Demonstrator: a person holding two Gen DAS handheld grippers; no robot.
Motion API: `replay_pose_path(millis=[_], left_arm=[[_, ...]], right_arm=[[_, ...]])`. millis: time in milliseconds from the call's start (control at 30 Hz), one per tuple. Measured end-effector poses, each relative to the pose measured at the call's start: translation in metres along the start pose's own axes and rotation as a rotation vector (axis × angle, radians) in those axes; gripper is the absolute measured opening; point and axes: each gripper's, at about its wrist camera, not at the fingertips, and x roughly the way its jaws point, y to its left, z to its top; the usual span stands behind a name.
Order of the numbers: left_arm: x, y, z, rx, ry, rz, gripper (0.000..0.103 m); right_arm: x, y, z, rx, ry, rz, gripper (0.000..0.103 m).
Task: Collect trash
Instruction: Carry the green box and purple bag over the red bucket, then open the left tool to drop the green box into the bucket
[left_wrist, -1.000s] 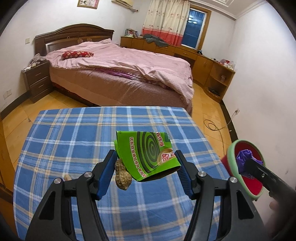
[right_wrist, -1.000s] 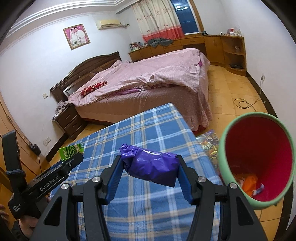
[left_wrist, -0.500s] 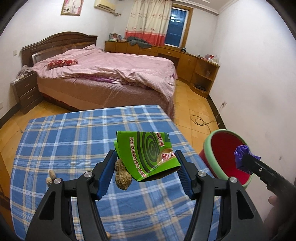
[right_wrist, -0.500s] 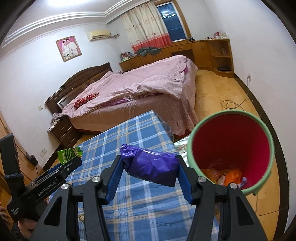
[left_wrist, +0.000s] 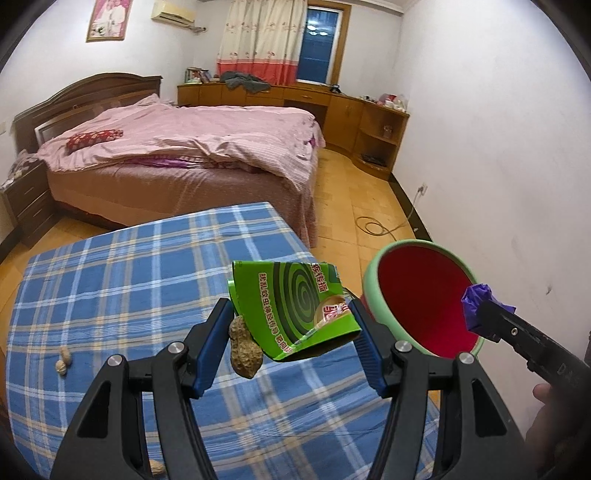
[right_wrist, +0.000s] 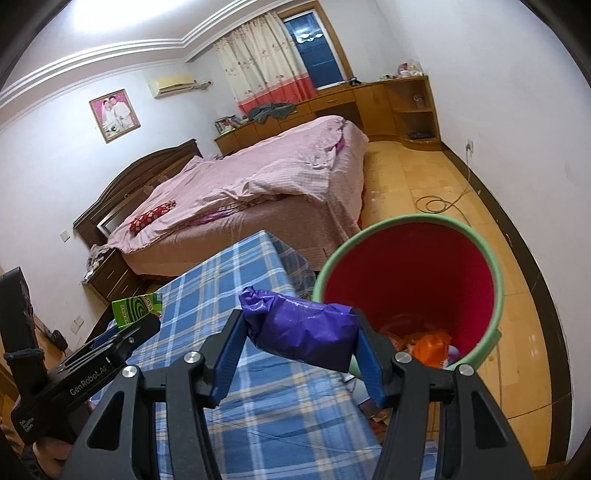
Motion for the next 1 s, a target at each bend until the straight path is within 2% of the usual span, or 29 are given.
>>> replay_pose_path(millis=[567, 1000], left_arm=[[0.048, -0.062, 0.001, 0.099, 0.055, -0.074, 0.064], [0.096, -0.112, 0.004, 0.176, 0.088, -0.163, 0.064]], right_arm=[[0.001, -0.07, 0.002, 0.106, -0.008, -0.061, 0.059], [0.01, -0.115, 0.007, 0.163, -0.002, -0.11, 0.06]])
